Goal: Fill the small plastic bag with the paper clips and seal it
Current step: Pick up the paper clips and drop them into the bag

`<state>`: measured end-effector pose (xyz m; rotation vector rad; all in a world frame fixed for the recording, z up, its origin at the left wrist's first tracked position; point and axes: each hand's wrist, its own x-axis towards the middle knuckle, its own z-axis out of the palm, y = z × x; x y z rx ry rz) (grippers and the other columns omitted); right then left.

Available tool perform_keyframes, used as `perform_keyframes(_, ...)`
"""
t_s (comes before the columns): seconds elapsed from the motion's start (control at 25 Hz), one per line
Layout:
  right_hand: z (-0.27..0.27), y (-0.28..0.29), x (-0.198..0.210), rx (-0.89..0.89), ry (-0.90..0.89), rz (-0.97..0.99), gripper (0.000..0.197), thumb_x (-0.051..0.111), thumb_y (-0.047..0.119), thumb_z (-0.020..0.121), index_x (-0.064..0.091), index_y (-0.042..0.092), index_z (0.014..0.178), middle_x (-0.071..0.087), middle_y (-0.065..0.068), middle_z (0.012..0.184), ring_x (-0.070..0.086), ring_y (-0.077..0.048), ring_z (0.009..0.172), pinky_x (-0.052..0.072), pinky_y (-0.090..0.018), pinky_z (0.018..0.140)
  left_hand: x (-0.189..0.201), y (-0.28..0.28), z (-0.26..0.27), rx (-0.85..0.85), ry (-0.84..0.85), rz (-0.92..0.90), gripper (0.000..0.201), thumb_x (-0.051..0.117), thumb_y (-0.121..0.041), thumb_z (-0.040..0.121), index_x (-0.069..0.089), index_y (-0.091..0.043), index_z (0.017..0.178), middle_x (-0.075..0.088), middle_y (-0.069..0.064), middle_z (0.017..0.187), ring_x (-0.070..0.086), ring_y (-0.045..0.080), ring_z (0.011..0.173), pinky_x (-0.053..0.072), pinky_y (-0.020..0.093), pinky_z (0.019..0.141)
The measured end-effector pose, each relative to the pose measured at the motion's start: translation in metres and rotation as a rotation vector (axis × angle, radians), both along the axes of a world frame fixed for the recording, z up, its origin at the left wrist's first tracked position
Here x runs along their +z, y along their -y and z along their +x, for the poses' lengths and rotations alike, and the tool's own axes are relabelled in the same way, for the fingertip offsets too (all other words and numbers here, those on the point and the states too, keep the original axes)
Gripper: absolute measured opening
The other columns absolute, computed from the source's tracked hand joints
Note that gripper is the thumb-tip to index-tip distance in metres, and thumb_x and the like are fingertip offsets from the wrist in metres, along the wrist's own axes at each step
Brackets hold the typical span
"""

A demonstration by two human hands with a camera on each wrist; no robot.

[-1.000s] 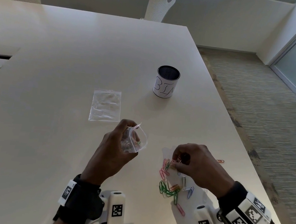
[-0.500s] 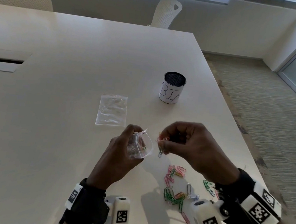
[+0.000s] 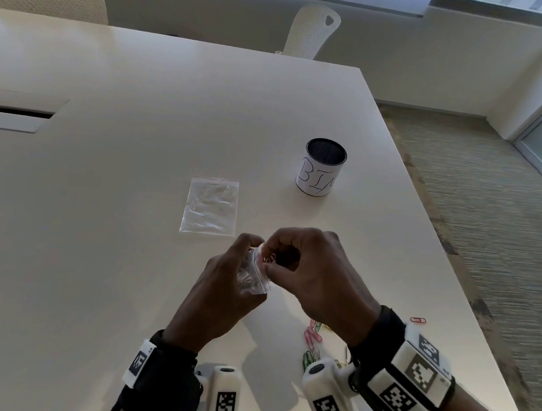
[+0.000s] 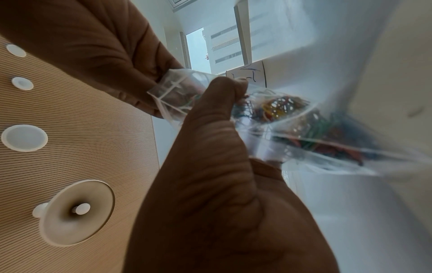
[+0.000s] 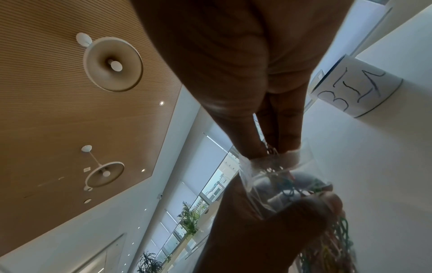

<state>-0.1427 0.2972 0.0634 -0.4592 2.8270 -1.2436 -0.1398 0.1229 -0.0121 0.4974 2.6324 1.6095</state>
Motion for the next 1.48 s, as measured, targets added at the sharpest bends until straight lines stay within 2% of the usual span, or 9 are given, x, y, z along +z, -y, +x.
perform_keyframes(0.16, 0.002, 0.002, 0.001, 0.041, -0.019, 0.053, 0.007, 0.08, 0.015, 0.085, 0.074, 0.018, 0.084, 0.074, 0.004, 0.076, 0.071, -0.007, 0.069, 0.059, -0.025, 0.065, 0.002, 0.0, 0.0, 0.006, -0.006, 0.007, 0.051, 0.082, -0.006, 0.083, 0.055, -0.025, 0.122, 0.072, -0.004, 0.086, 0.068, 0.012, 0.071, 0.049, 0.015, 0.059)
perform_keyframes(0.36, -0.005, -0.003, 0.002, 0.038, -0.048, 0.04, 0.006, 0.081, 0.011, 0.086, 0.08, 0.017, 0.089, 0.078, 0.002, 0.08, 0.074, -0.01, 0.074, 0.061, -0.036, 0.071, 0.001, 0.001, 0.001, 0.028, -0.007, -0.029, 0.053, 0.083, -0.008, 0.082, 0.055, -0.026, 0.124, 0.072, -0.009, 0.09, 0.068, 0.004, 0.073, 0.045, 0.008, 0.061)
perform_keyframes(0.6, -0.007, -0.002, 0.008, 0.081, -0.063, 0.014, 0.009, 0.079, 0.011, 0.09, 0.082, 0.017, 0.096, 0.081, 0.004, 0.087, 0.076, -0.006, 0.079, 0.062, -0.031, 0.075, 0.001, 0.001, 0.001, 0.036, -0.003, -0.025, 0.055, 0.084, -0.006, 0.081, 0.055, -0.024, 0.124, 0.072, -0.011, 0.092, 0.069, -0.001, 0.077, 0.047, 0.007, 0.06)
perform_keyframes(0.96, 0.017, -0.103, 0.005, -0.216, 0.043, 0.167, 0.011, 0.081, 0.019, 0.089, 0.081, 0.023, 0.099, 0.08, 0.01, 0.087, 0.074, 0.003, 0.078, 0.063, -0.023, 0.082, -0.004, 0.004, 0.003, 0.048, -0.012, -0.033, 0.06, 0.086, -0.005, 0.078, 0.054, -0.029, 0.123, 0.073, -0.009, 0.097, 0.071, 0.01, 0.085, 0.057, 0.018, 0.071)
perform_keyframes(1.08, 0.036, -0.116, -0.011, -0.154, 0.24, 0.356, 0.052, 0.08, 0.041, 0.085, 0.065, 0.025, 0.132, 0.07, 0.007, 0.124, 0.065, 0.002, 0.094, 0.057, -0.019, 0.083, -0.004, 0.003, 0.003, 0.036, -0.018, -0.046, 0.063, 0.087, -0.003, 0.077, 0.054, -0.029, 0.123, 0.073, -0.008, 0.098, 0.071, 0.009, 0.085, 0.059, 0.022, 0.072)
perform_keyframes(1.16, 0.051, -0.106, -0.023, -0.032, 0.38, 0.434, 0.09, 0.082, 0.055, 0.075, 0.042, 0.032, 0.152, 0.051, 0.012, 0.144, 0.056, -0.002, 0.115, 0.053, -0.025, 0.099, -0.004, 0.002, 0.004, 0.027, -0.025, -0.051, 0.063, 0.088, -0.003, 0.077, 0.054, -0.029, 0.123, 0.073, -0.009, 0.099, 0.072, 0.008, 0.087, 0.061, 0.026, 0.074)
perform_keyframes(1.24, 0.061, -0.089, -0.034, 0.06, 0.352, 0.521, 0.105, 0.084, 0.061, 0.07, 0.03, 0.038, 0.158, 0.039, 0.013, 0.151, 0.046, -0.007, 0.132, 0.047, -0.03, 0.11, -0.005, 0.002, 0.004, 0.04, -0.024, -0.047, 0.062, 0.088, -0.004, 0.077, 0.054, -0.029, 0.123, 0.073, -0.009, 0.1, 0.073, 0.009, 0.088, 0.062, 0.03, 0.076)
perform_keyframes(1.36, 0.068, -0.068, -0.046, 0.095, 0.239, 0.57, 0.092, 0.081, 0.062, 0.074, 0.04, 0.039, 0.153, 0.041, 0.01, 0.146, 0.042, -0.012, 0.131, 0.047, -0.031, 0.108, -0.005, 0.003, 0.005, 0.054, -0.021, -0.039, 0.061, 0.088, -0.004, 0.077, 0.055, -0.029, 0.122, 0.073, -0.009, 0.099, 0.072, 0.01, 0.088, 0.062, 0.034, 0.077)
perform_keyframes(1.48, 0.067, -0.059, -0.055, 0.059, 0.192, 0.512, 0.054, 0.077, 0.046, 0.088, 0.061, 0.032, 0.137, 0.052, 0.006, 0.135, 0.053, -0.016, 0.12, 0.046, -0.024, 0.098, -0.005, 0.003, 0.004, 0.043, -0.03, -0.051, 0.062, 0.088, -0.005, 0.078, 0.054, -0.03, 0.123, 0.073, -0.01, 0.1, 0.073, 0.008, 0.089, 0.063, 0.033, 0.077)
